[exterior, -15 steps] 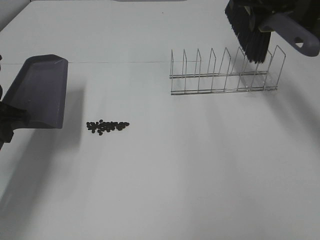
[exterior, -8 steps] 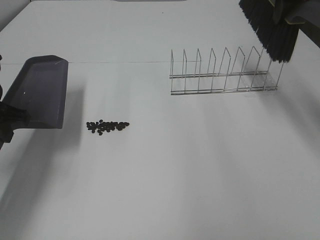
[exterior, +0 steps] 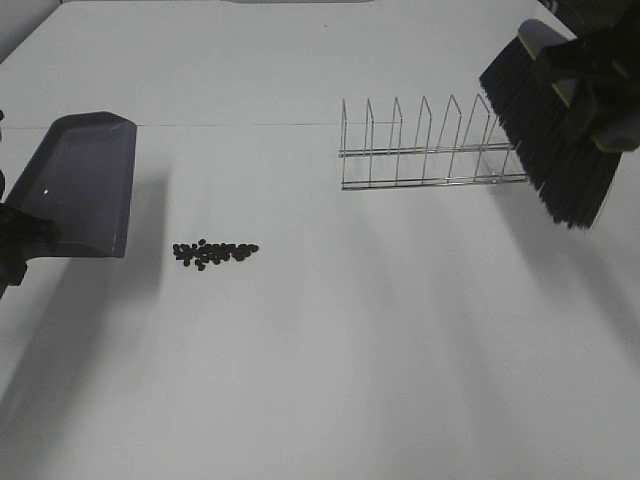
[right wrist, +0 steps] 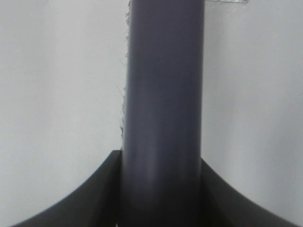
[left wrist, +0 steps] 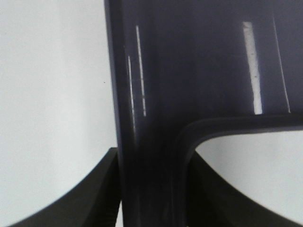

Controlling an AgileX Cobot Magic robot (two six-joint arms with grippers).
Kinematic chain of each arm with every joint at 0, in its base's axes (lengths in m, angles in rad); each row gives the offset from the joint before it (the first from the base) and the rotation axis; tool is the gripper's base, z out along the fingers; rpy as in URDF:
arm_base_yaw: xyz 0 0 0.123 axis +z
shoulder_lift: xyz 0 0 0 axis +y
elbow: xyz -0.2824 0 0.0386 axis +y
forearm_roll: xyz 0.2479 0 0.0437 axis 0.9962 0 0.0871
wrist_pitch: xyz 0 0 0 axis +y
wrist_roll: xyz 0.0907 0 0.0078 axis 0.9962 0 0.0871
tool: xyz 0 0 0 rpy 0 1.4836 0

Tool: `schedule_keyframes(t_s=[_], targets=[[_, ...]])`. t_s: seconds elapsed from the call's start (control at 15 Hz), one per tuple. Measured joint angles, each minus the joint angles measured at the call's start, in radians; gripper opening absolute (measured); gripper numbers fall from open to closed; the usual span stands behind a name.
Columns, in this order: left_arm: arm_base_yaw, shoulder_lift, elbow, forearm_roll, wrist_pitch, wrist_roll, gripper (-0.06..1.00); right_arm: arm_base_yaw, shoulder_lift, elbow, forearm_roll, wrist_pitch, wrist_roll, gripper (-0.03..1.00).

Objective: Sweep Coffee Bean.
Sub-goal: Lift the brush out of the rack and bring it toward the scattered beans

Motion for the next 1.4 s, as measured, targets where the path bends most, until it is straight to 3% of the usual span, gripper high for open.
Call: schedule_keyframes(t_s=[0.4,0.6,0.87,1.0,1.4], targets=[[0.0,0.0,0.0,0.008,0.024,0.0,0.35,0.0,-0.028,0.248,0.039,-0.139,0.0,0.28],[0.0,0.0,0.0,0.02,0.026,0.001,0.35,0.0,-0.029,0.248,0.061,-0.162,-0.001,0.28],[0.0,0.004,0.0,0.101,0.039,0.024,0.35,0.0,-0.029,0.239,0.11,-0.162,-0.032,0.28],[0.0,0.062,0.0,0.171,-0.002,0.023,0.35,0.0,-0.029,0.202,0.15,-0.159,-0.035,0.28],[-0.068,0.261,0.0,0.184,-0.115,-0.045,0.35,0.0,0.026,0.101,0.158,-0.091,-0.035,0.28]])
